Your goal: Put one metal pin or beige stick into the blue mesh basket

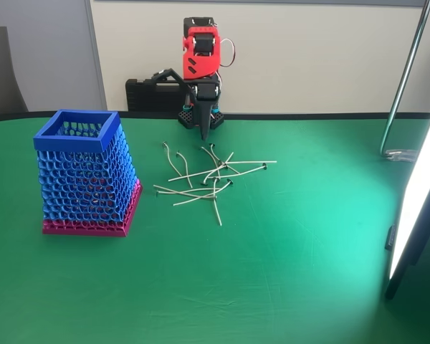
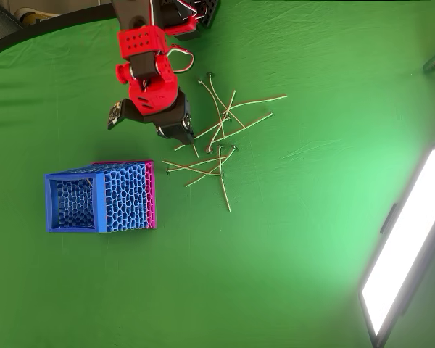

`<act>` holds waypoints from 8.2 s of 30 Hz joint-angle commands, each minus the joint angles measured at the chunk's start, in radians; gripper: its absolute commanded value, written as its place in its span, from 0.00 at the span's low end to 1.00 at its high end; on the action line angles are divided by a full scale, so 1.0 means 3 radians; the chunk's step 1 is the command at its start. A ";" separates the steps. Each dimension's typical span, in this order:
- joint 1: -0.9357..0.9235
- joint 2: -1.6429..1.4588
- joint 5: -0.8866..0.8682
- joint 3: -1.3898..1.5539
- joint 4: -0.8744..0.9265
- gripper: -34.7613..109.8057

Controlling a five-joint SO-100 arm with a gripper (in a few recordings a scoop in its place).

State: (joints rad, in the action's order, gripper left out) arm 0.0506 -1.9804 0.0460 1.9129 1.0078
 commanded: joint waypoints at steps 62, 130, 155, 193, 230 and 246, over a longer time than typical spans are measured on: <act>0.0286 0.1345 -0.1304 -0.0506 -0.0097 0.32; 0.0210 0.1744 -0.1416 -0.0644 0.0010 0.32; 0.0266 0.1882 -0.1396 -0.0680 -0.0046 0.28; 0.0051 0.0256 -0.0660 -0.1171 0.0215 0.24; -0.1646 0.0097 0.0010 -0.1416 -0.0915 0.24; -0.2137 0.1033 0.0118 -0.1994 -0.1427 0.24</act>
State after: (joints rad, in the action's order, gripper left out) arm -0.5798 -1.6966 0.0690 1.3760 0.6182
